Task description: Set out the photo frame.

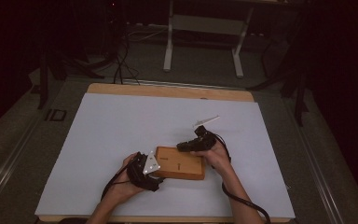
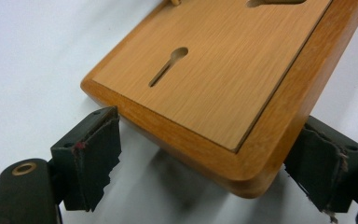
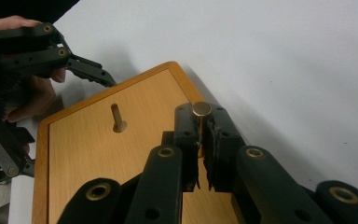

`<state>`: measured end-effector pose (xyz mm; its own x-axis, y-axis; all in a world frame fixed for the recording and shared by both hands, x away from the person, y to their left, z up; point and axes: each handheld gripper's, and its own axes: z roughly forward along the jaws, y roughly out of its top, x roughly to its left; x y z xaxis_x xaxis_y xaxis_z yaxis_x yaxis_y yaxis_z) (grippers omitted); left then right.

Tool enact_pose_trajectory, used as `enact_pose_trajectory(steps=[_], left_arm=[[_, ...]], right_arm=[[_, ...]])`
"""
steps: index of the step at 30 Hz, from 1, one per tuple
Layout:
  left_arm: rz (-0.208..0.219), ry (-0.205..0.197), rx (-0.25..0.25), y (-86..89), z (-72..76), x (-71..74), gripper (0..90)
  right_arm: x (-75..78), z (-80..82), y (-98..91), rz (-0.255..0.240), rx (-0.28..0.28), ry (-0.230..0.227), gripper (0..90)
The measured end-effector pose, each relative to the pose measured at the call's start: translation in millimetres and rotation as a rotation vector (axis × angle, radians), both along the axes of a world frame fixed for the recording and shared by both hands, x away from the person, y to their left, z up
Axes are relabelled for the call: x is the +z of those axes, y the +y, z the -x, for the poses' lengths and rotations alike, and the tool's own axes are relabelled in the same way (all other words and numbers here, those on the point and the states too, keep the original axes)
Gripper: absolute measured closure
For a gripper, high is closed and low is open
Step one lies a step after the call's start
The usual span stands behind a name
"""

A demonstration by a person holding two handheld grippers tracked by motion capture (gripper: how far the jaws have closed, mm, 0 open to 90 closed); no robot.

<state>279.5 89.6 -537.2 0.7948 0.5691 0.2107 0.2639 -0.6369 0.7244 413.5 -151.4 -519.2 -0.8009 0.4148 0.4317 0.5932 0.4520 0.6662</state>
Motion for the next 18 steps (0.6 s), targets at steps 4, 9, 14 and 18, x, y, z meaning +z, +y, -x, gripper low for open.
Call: enact_pose_trajectory(steps=[4,9,14,18], left_arm=[[0.019,-0.023,-0.009,1.0,2.1,3.0,16.8],[0.026,-0.056,-0.031,0.2,6.1,7.0,19.0],[0.107,-0.089,-0.028,7.5,9.5,15.8,26.3],[0.115,-0.103,-0.024,9.2,10.6,18.1,30.4]], right_arm=[[-0.9,-0.8,-0.6,-0.010,-0.001,0.012,84.6],[-0.7,-1.2,-0.6,-0.013,0.007,0.031,84.7],[1.7,-0.6,1.1,0.000,0.020,0.038,84.6],[-0.9,-0.6,0.5,-0.018,0.021,0.064,84.6]])
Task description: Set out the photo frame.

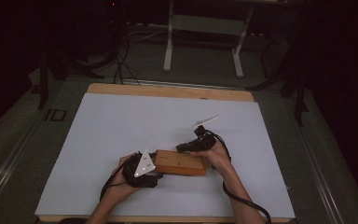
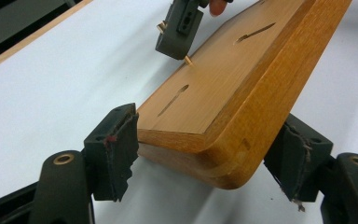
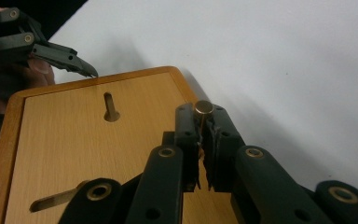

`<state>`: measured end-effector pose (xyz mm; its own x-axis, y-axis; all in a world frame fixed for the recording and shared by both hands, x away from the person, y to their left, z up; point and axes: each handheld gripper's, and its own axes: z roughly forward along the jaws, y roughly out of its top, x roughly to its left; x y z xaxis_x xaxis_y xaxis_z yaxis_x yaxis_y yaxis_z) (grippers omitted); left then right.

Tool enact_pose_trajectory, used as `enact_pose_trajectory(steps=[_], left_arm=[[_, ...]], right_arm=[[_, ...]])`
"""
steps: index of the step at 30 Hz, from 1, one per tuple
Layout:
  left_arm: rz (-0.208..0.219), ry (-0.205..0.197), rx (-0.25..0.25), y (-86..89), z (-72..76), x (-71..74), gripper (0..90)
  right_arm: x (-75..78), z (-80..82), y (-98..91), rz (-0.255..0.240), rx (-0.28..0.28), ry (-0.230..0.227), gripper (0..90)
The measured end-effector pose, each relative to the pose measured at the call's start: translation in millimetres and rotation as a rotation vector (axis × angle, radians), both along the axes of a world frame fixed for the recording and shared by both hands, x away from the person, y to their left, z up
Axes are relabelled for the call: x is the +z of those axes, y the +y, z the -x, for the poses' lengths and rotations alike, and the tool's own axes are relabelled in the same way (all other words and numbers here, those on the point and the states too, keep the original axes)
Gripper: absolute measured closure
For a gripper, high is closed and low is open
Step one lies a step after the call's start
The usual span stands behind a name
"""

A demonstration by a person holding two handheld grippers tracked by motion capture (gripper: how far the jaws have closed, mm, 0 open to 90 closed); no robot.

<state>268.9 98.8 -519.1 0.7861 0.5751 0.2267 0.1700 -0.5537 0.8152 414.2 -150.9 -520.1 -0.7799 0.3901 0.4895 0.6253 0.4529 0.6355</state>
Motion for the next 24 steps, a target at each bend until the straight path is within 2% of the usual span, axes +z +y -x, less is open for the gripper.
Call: enact_pose_trajectory(steps=[3,5,6,10,17,24], left_arm=[[-0.001,-0.014,-0.007,-1.5,0.8,0.8,33.1],[0.016,-0.019,-0.031,-4.3,1.7,2.3,35.6],[0.017,-0.023,-0.032,-7.2,0.7,2.9,38.0],[0.030,-0.024,-0.026,-5.8,-2.0,3.6,39.0],[0.045,-0.024,-0.015,-5.1,-4.4,4.3,40.6],[0.055,-0.017,-0.011,-4.6,-6.3,5.3,40.8]], right_arm=[[-0.6,0.0,-0.8,-0.004,0.000,0.003,84.5],[-0.1,-0.1,-0.1,0.005,-0.001,0.004,83.8],[1.4,0.5,1.5,0.025,0.002,-0.014,82.6],[3.1,1.7,1.6,0.043,-0.008,-0.037,80.0],[7.9,7.8,1.4,0.091,-0.026,-0.098,68.9],[14.2,12.6,-4.6,0.100,-0.059,-0.145,66.1]])
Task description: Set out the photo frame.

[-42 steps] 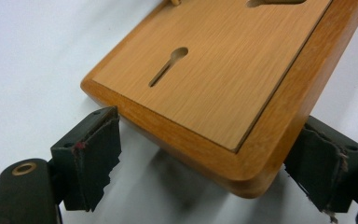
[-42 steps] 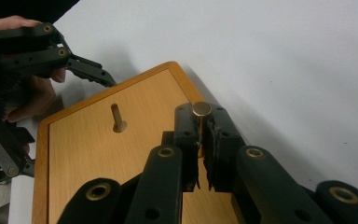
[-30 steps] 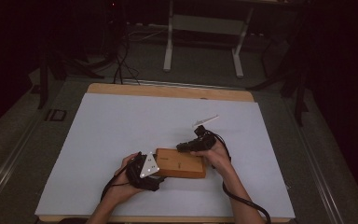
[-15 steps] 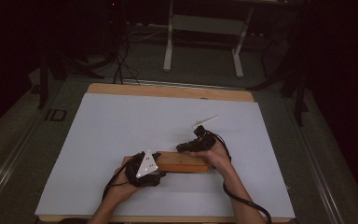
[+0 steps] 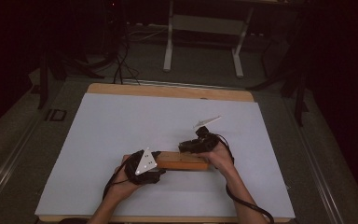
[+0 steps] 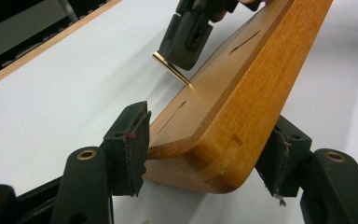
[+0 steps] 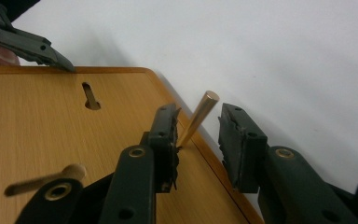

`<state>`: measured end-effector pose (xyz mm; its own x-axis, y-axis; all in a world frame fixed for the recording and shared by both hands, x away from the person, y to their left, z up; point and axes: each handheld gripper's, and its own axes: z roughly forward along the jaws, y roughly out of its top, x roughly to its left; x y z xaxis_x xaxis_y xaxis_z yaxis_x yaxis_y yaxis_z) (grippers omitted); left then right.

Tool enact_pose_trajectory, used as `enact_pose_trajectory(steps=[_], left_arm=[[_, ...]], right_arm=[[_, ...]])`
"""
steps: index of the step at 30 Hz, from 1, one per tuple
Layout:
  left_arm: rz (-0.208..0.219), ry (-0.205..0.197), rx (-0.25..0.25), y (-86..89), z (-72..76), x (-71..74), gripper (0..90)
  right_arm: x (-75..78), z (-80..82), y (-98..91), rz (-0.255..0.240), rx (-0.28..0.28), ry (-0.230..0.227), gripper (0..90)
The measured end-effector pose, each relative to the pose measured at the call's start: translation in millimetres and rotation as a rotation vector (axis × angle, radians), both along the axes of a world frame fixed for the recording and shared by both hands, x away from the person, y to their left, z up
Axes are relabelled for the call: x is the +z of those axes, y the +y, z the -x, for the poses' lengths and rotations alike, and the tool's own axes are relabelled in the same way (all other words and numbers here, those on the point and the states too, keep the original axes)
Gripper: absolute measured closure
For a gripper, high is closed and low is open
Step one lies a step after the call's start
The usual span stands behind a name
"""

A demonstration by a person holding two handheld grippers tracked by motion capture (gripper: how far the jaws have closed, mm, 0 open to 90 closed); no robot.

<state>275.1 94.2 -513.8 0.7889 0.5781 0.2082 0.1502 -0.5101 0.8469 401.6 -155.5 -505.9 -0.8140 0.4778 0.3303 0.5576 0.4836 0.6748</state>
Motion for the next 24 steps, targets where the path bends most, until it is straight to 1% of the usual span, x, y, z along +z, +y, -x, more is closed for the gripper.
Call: enact_pose_trajectory(steps=[1,2,5,11,15,16,17,20,23,24], left_arm=[[0.005,0.003,0.000,0.3,-0.5,0.2,40.8],[0.013,0.008,0.003,0.6,-1.4,0.5,40.8],[0.021,0.010,0.007,0.8,-2.6,1.0,41.2],[0.030,0.016,0.013,1.4,-4.4,1.8,41.7],[0.045,0.025,0.017,2.1,-6.4,2.4,42.0],[0.045,0.025,0.017,2.1,-6.4,2.4,42.1],[0.047,0.027,0.018,2.2,-6.8,2.6,42.1],[0.050,0.029,0.019,2.7,-7.8,3.1,42.4],[0.054,0.032,0.021,3.0,-8.5,3.3,42.7],[0.062,0.033,0.023,3.0,-9.1,3.3,42.9]], right_arm=[[0.0,0.0,0.0,0.000,0.000,0.000,66.1],[1.9,1.8,-2.4,0.002,-0.004,-0.014,65.5],[4.7,4.4,-5.0,0.009,-0.006,-0.030,65.1],[9.0,9.0,-10.1,0.000,-0.020,-0.070,64.0],[12.2,12.6,-14.5,-0.009,-0.030,-0.093,63.4],[12.2,12.6,-14.5,-0.009,-0.030,-0.093,63.4],[14.3,14.4,-17.1,-0.013,-0.039,-0.105,63.4],[16.7,16.3,-20.8,-0.012,-0.048,-0.122,63.4],[19.0,18.8,-25.6,-0.002,-0.062,-0.150,63.4],[19.5,19.6,-27.4,0.000,-0.065,-0.162,63.4]])
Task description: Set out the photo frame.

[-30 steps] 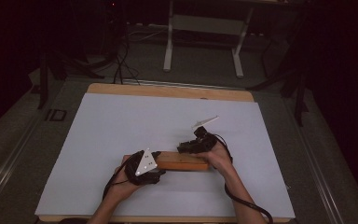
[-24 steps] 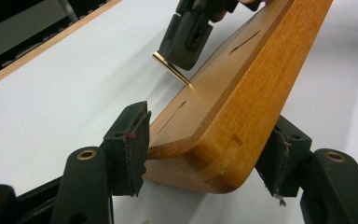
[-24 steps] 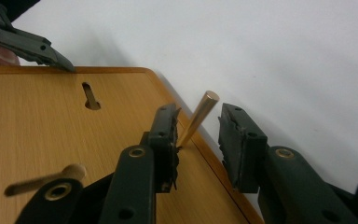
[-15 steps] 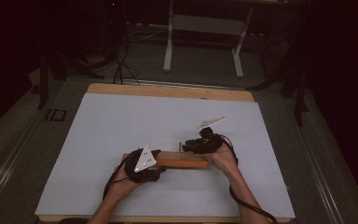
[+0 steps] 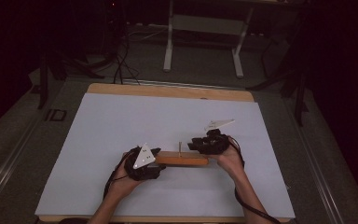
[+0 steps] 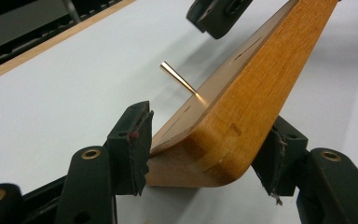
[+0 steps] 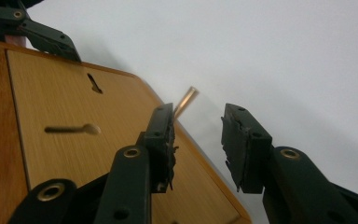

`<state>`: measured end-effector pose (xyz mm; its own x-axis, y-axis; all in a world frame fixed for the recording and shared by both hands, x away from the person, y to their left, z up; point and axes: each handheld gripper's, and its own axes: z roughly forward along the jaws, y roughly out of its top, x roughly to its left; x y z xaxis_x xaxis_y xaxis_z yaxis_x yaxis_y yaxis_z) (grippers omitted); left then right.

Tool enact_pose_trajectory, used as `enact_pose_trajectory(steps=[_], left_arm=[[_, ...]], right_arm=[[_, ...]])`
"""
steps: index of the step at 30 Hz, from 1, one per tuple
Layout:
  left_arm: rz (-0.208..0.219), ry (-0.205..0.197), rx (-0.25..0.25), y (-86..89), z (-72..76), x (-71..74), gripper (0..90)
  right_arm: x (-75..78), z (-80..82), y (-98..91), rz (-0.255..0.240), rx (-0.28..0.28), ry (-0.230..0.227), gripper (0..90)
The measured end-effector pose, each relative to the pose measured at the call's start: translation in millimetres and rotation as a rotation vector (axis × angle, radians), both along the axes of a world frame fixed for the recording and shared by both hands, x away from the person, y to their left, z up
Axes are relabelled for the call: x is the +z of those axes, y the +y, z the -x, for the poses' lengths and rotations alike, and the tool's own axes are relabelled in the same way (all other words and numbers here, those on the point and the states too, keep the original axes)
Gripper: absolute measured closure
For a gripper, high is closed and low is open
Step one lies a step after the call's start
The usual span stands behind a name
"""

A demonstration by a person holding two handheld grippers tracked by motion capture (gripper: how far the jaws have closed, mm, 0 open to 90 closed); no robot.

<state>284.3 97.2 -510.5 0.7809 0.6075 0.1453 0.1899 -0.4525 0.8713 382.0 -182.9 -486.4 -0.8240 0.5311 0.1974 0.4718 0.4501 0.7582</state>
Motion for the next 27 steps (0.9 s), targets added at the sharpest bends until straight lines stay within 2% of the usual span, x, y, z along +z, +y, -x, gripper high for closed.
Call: enact_pose_trajectory(steps=[9,18,27], left_arm=[[0.012,0.012,0.005,1.2,-2.3,0.7,43.5],[0.027,0.034,0.009,4.3,-5.6,1.0,44.8],[0.043,0.049,0.013,5.6,-7.3,0.8,45.0]], right_arm=[[0.8,10.1,-15.9,0.010,-0.038,-0.051,64.0],[3.8,26.7,-34.7,-0.014,-0.074,-0.123,64.3],[1.9,36.6,-44.9,0.001,-0.093,-0.153,64.3]])
